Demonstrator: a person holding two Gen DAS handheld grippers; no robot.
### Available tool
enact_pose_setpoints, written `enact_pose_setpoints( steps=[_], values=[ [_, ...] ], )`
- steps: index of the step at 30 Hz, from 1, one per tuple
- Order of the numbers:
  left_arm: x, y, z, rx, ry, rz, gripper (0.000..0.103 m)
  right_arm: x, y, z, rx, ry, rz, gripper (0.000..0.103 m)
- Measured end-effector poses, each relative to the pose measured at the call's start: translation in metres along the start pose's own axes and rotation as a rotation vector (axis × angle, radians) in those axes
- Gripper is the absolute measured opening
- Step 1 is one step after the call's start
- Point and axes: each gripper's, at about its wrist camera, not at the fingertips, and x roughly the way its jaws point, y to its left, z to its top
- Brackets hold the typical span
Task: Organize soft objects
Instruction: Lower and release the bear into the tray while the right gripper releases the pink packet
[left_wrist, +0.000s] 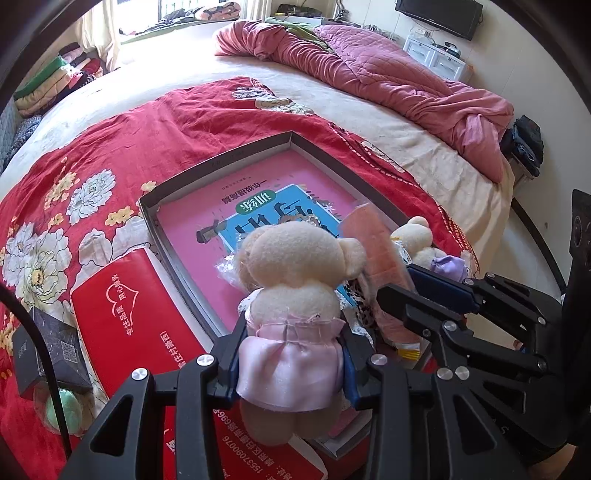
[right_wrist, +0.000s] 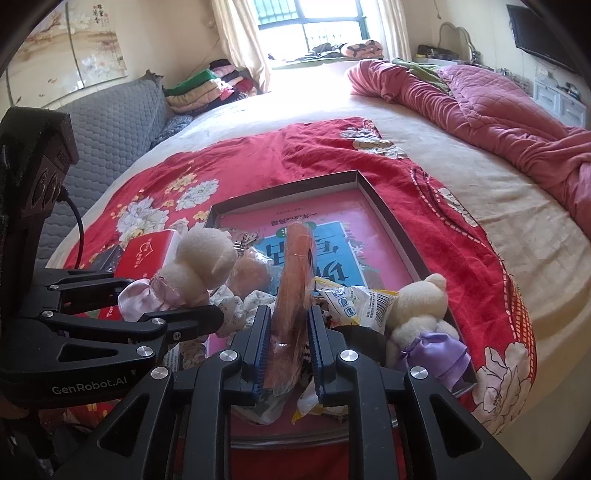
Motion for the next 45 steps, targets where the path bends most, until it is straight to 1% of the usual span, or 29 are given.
enact_pose_setpoints(
  steps=[4,8,12,14,17,23,26,30,33,35,38,40,45],
  values=[
    [0.002,0.003,0.000,-0.013,0.005,0.000,0.042,-0.001,-0.003,0.000,0.016,-0.011,-0.001,0.037],
    [0.003,0.002,0.001,-0.012,0.007,0.005,0.043,-0.008,-0.006,0.002,0.026,-0.038,-0.008,0.039],
    [0.006,0.001,0.001,-0.013,0.021,0.005,0.045,-0.017,-0.013,0.003,0.056,-0.066,-0.024,0.046],
    [0.007,0.001,0.001,-0.018,0.027,0.005,0.046,-0.021,-0.018,0.003,0.076,-0.079,-0.023,0.047],
    [0.010,0.001,0.001,-0.023,0.040,-0.006,0.049,-0.026,-0.023,0.003,0.095,-0.098,-0.044,0.049],
    [0.009,-0.002,0.001,-0.010,0.039,0.004,0.054,-0.037,-0.035,0.004,0.155,-0.140,-0.030,0.051],
    [0.007,-0.004,0.001,-0.002,0.035,0.005,0.059,-0.040,-0.036,0.005,0.167,-0.154,-0.036,0.052],
    [0.005,-0.007,0.000,0.013,0.028,0.011,0.060,-0.042,-0.037,0.006,0.169,-0.155,-0.037,0.056],
    [0.002,-0.007,0.000,0.016,0.018,0.014,0.060,-0.042,-0.036,0.006,0.165,-0.154,-0.045,0.056],
    [-0.001,-0.007,-0.001,0.017,0.011,0.021,0.062,-0.042,-0.036,0.006,0.161,-0.155,-0.057,0.057],
    [-0.006,-0.007,0.000,0.018,0.002,0.024,0.063,-0.043,-0.036,0.006,0.160,-0.158,-0.065,0.062],
    [-0.009,-0.007,0.000,0.020,-0.005,0.030,0.067,-0.044,-0.036,0.005,0.162,-0.158,-0.070,0.065],
    [-0.015,-0.007,-0.002,0.021,-0.015,0.038,0.068,-0.045,-0.038,0.004,0.169,-0.157,-0.069,0.068]
  ],
)
